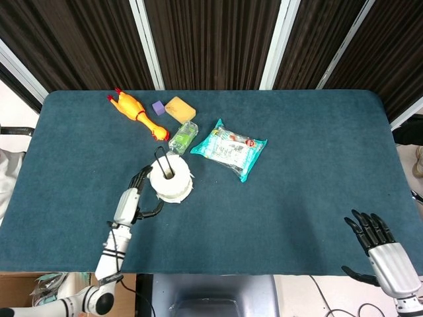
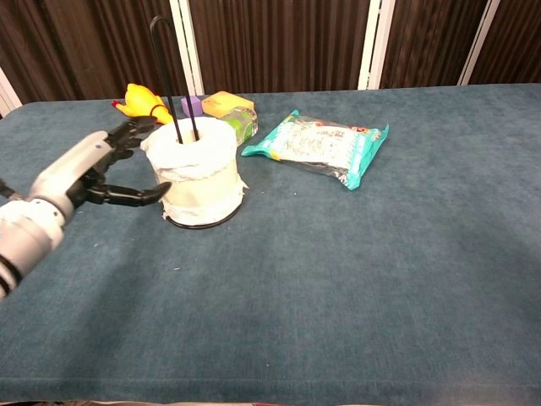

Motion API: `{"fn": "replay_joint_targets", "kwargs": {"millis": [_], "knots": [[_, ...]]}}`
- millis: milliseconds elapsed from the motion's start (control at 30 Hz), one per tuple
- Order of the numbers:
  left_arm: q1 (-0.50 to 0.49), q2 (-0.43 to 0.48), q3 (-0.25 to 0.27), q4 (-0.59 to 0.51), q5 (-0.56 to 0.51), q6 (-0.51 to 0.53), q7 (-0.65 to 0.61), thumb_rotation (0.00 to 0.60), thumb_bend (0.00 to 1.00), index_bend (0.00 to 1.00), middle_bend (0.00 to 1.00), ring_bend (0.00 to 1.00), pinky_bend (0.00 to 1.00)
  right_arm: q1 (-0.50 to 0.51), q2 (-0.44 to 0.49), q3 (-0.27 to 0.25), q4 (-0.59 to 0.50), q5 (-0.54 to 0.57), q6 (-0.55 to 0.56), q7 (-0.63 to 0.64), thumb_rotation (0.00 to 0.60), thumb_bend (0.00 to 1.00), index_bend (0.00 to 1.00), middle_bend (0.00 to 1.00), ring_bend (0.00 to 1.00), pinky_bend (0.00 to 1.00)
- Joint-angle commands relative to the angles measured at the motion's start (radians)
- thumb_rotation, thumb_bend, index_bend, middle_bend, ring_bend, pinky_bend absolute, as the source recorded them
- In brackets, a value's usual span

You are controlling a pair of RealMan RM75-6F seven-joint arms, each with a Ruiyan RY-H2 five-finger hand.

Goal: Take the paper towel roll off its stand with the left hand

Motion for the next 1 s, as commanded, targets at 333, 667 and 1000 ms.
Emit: {"fn": "replay_joint_targets", "kwargs": {"millis": [333,667,1000], "knots": [[-0.085,-0.109,-0.146,-0.022,-0.249,-0.084,0.157,0.600,0.32,0.00,0.00,0.00,0.00,-0.017,0.024,0.003,0.027,0.006,0.050,0.081,0.600,0.03,0.00,0.00,0.00,0.00],[-0.095,-0.172,-0.193,0.005,-0.264,-0.009,0.125,0.600,0.58,0.56,0.54,0.61,0.61,-0.018,0.027,0.003,0.037,0.007,0.053,0.100,0.600,0.03,0.00,0.00,0.00,0.00],[-0.107,-0.172,-0.260,-0.053,-0.181,0.146,0.131,0.600,0.76,0.76,0.68,0.75,0.76,-0.025,0.027,-0.001,0.046,-0.004,0.067,0.107,0.600,0.03,0.00,0.00,0.00,0.00]]}}
